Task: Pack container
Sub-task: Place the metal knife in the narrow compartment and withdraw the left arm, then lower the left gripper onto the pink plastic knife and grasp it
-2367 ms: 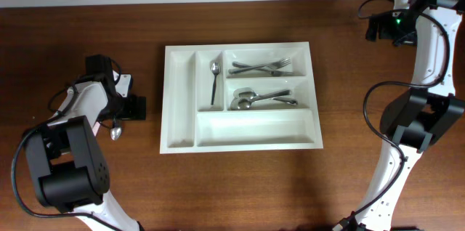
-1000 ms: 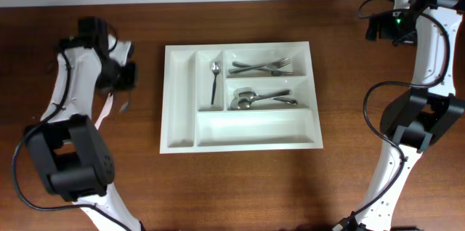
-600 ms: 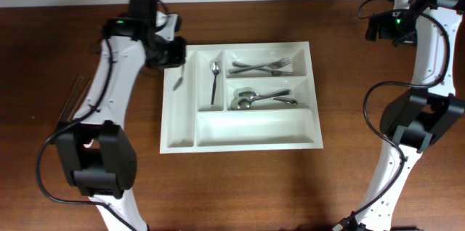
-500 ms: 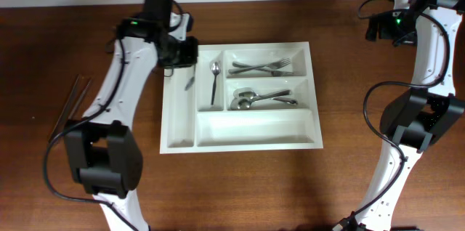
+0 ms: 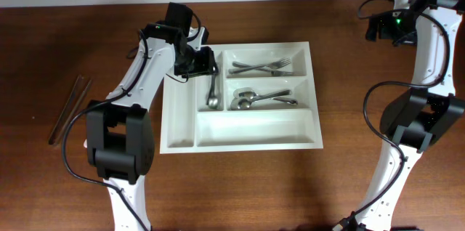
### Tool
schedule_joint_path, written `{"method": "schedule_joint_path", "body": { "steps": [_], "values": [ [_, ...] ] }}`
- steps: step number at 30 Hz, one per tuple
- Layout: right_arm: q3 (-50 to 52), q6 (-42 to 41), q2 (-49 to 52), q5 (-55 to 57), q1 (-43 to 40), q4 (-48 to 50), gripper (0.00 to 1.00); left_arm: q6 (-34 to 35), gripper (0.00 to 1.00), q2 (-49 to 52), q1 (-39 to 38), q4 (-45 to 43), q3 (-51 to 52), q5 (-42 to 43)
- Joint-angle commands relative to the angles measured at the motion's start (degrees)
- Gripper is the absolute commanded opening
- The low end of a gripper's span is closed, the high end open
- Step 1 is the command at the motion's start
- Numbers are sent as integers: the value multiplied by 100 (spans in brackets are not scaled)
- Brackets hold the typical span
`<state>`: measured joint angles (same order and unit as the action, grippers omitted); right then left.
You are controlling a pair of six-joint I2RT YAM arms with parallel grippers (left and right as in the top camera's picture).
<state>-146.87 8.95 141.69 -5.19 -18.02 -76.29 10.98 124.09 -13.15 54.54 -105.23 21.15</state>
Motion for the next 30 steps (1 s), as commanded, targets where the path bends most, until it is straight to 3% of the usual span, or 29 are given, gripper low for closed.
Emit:
{"method": "schedule_joint_path", "body": {
  "steps": [1,4,6,11,17,27,30],
  "values": [
    [-50,-46,-177,11,-37,0,99,-511,74,-170,118,173,-136,197],
    [-50,-46,-177,11,-37,0,99,-1123,84,-435,428,693,-286,-120],
    [-50,-46,-177,11,-37,0,99,-1609,99,-640,660,1019,-350,-409],
    [-50,-46,-177,11,-37,2,99,-2188,99,-1161,1513,1746,-358,-1034],
    [-50,-46,-177,11,-37,0,99,-2369,99,-1279,2529,2236,-358,-1051],
    [-50,-46,-177,11,-37,0,99,-3185,99,-1263,3351,2347,-356,-1735],
    [-50,-46,-177,11,-37,0,99,-3388,91,-1207,3453,2260,-343,-1738]
  ]
}}
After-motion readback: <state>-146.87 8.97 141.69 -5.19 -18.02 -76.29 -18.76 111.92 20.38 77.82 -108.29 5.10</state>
